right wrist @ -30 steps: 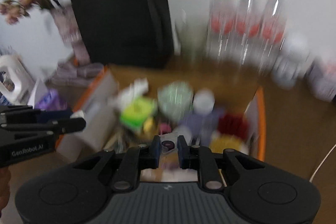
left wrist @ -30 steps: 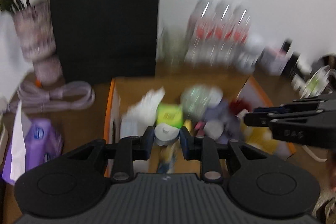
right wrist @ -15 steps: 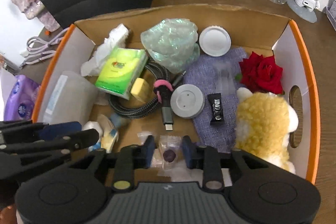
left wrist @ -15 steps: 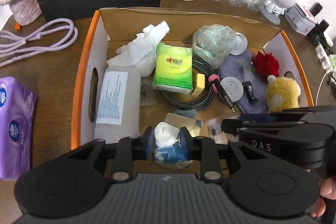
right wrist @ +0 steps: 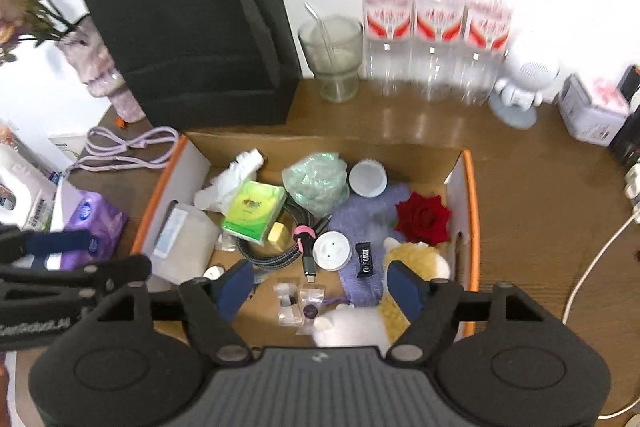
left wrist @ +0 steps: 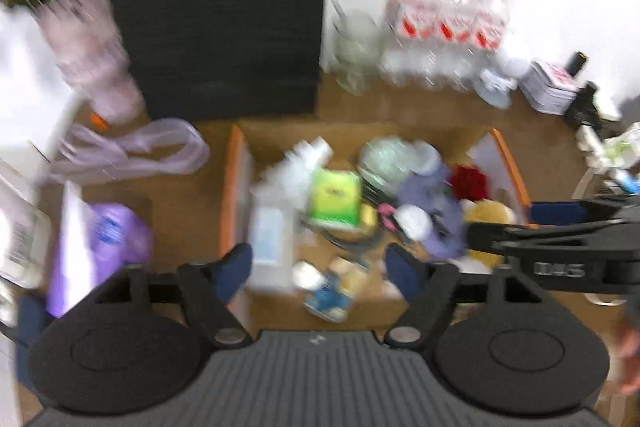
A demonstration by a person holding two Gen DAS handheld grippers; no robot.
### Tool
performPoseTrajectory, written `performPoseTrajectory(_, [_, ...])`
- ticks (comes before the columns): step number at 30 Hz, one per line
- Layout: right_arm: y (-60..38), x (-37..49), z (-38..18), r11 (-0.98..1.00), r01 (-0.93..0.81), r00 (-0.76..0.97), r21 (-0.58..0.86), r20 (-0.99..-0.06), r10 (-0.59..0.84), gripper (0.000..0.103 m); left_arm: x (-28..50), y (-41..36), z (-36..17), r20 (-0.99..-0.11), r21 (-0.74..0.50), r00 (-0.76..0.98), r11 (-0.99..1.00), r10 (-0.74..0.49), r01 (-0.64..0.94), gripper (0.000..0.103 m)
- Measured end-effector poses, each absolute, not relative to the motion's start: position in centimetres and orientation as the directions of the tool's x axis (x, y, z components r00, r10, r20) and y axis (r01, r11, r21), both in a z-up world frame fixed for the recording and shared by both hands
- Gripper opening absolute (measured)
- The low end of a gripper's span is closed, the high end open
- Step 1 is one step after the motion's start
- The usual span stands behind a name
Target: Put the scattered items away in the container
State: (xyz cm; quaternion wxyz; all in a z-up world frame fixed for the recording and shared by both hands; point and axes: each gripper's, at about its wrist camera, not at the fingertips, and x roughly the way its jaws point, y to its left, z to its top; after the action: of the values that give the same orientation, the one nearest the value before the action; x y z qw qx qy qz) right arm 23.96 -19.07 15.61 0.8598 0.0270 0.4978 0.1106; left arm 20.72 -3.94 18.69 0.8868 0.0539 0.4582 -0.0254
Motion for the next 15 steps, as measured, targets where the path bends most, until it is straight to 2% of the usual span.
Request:
performPoseTrajectory(1, [-19.2, 23.1, 15.9, 0.976, -0.17, 0.531, 0.139, -0.821, 0.209, 0.074, 19.3, -4.4, 18.9, -0.775, 0.1, 0.632, 0.988, 0.005, 0.115, 0.086])
performPoseTrajectory(2, [-19.2, 21.4, 16.3, 0.978, -0.182, 0.621, 0.103, -0.759, 0.195, 0.075, 17.7, -4.6, 19.2, -0.711, 0.115, 0.704, 0.986, -0.006, 0.124, 0.092])
performPoseTrajectory(3, [-19.0, 19.9, 16.2, 0.979, -0.193, 0.703, 0.069, -0.687, 0.187, 0.08, 16.2, -4.4, 19.3, -0.637, 0.123, 0.771, 0.986, -0.01, 0.115, 0.103])
performPoseTrajectory(5, [-19.1, 16.4, 15.4, 0.98, -0.2, 0.855, 0.009, -0.486, 0.179, 0.091, 12.6, -4.1, 18.9, -0.395, 0.124, 0.919, 0.991, 0.007, 0.045, 0.103])
performPoseTrajectory(6, [-19.3, 15.2, 14.7, 0.979, -0.203, 0.891, 0.012, -0.411, 0.19, 0.093, 11.5, -4.1, 18.4, -0.311, 0.122, 0.95, 0.992, 0.015, 0.025, 0.103])
performPoseTrajectory(7, [-19.6, 14.7, 14.0, 0.976, -0.214, 0.896, 0.035, -0.39, 0.211, 0.093, 10.9, -4.2, 17.9, -0.273, 0.127, 0.962, 0.992, 0.019, 0.016, 0.103])
performPoseTrajectory(10, [-20.5, 14.6, 12.5, 0.971, -0.21, 0.88, 0.117, -0.41, 0.239, 0.092, 11.1, -4.1, 16.9, -0.32, 0.109, 0.947, 0.993, -0.004, 0.041, 0.103])
performPoseTrajectory(15, [-20.3, 13.2, 12.3, 0.977, -0.197, 0.895, 0.082, -0.392, 0.213, 0.092, 10.3, -3.6, 16.3, -0.345, 0.063, 0.938, 0.998, -0.008, 0.032, 0.103])
